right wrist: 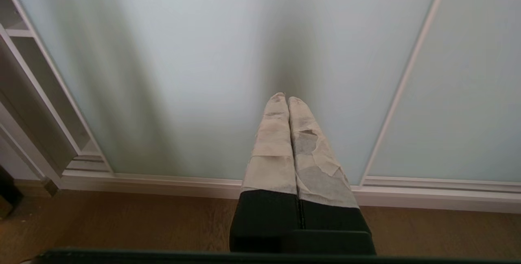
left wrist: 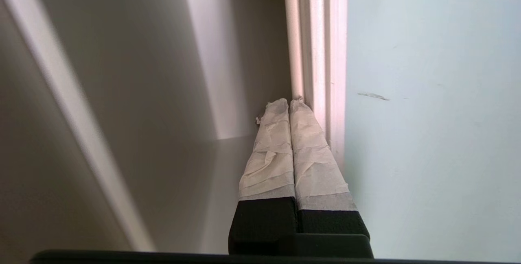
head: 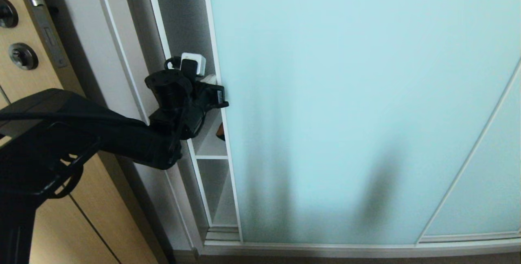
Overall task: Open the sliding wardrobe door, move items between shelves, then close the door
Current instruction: Open the door
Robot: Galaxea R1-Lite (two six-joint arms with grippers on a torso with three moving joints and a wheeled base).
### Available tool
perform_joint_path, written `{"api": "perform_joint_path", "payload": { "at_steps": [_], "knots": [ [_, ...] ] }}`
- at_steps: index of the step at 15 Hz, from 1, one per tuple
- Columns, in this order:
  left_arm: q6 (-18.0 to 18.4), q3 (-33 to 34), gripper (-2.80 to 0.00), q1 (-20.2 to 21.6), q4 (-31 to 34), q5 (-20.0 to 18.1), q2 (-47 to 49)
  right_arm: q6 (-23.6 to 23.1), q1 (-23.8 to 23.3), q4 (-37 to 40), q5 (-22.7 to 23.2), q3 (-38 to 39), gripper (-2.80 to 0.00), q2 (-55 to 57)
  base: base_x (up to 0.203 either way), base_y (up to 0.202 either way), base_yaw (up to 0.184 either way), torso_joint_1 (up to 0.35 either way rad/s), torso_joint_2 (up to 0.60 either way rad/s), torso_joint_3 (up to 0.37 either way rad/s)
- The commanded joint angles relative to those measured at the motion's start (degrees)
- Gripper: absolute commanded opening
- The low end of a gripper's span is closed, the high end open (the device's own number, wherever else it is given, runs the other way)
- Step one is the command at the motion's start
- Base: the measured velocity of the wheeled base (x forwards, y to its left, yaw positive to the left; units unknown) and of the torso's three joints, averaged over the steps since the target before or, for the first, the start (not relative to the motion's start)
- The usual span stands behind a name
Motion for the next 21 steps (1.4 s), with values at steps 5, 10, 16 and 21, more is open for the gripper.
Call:
{"api": "perform_joint_path", "payload": {
  "at_steps": [5,10,16,21],
  "knots": [
    [1.2,-0.9,-2.80,-7.7,-2.4,0.3,3.0,0.0,-0.1,0.0,0.0,0.0,-2.80,0.1,0.000,0.000,0.000,0.000,0.00,0.000],
    [1.6,-1.7,-2.80,-9.9,-3.3,0.7,2.4,0.0,0.0,0.0,0.0,0.0,-2.80,0.1,0.000,0.000,0.000,0.000,0.00,0.000],
    [0.9,-0.6,-2.80,-2.9,-3.4,0.6,-6.1,0.0,0.0,0.0,0.0,0.0,-2.80,0.1,0.000,0.000,0.000,0.000,0.00,0.000],
    [0.0,6.1,-2.80,6.1,2.3,2.2,-18.5,0.0,0.0,0.0,0.0,0.0,-2.80,0.1,0.000,0.000,0.000,0.000,0.00,0.000]
  ]
}}
